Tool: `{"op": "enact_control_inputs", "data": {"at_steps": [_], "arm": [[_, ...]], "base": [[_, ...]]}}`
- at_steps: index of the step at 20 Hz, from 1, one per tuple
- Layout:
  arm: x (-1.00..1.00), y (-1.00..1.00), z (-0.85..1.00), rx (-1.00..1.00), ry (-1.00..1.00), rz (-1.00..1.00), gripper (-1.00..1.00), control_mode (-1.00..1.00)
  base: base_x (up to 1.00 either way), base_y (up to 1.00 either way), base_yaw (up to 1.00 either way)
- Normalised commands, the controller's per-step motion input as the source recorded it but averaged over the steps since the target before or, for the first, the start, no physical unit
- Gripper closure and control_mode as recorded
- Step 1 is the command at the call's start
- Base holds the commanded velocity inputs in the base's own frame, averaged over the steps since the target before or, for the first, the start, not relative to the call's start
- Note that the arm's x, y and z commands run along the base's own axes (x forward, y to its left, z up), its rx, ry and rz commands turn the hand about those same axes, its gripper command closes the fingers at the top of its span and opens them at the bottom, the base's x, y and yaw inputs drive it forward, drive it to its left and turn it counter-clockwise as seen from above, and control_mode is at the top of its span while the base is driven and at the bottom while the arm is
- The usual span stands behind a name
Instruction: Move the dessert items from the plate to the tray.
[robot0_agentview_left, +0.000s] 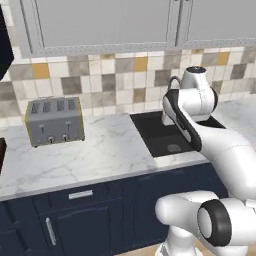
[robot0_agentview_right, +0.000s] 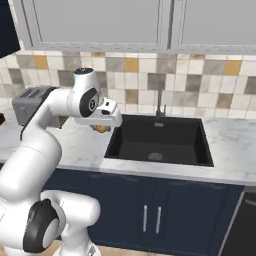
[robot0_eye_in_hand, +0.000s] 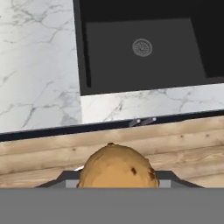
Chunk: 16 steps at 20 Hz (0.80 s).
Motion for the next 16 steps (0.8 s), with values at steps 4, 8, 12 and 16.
{"op": "enact_control_inputs", "data": {"at_steps": [4,8,12,16], "arm": [[0.0,0.0,0.0,0.0,0.0,0.0,1.0,1.0],[0.0,0.0,0.0,0.0,0.0,0.0,1.0,1.0],[0.0,0.0,0.0,0.0,0.0,0.0,1.0,1.0],[0.0,0.0,0.0,0.0,0.0,0.0,1.0,1.0]], "base": [[-0.29,1.0,-0.1],[-0.24,1.0,-0.05],[-0.2,1.0,-0.04],[-0.16,1.0,-0.02]]}}
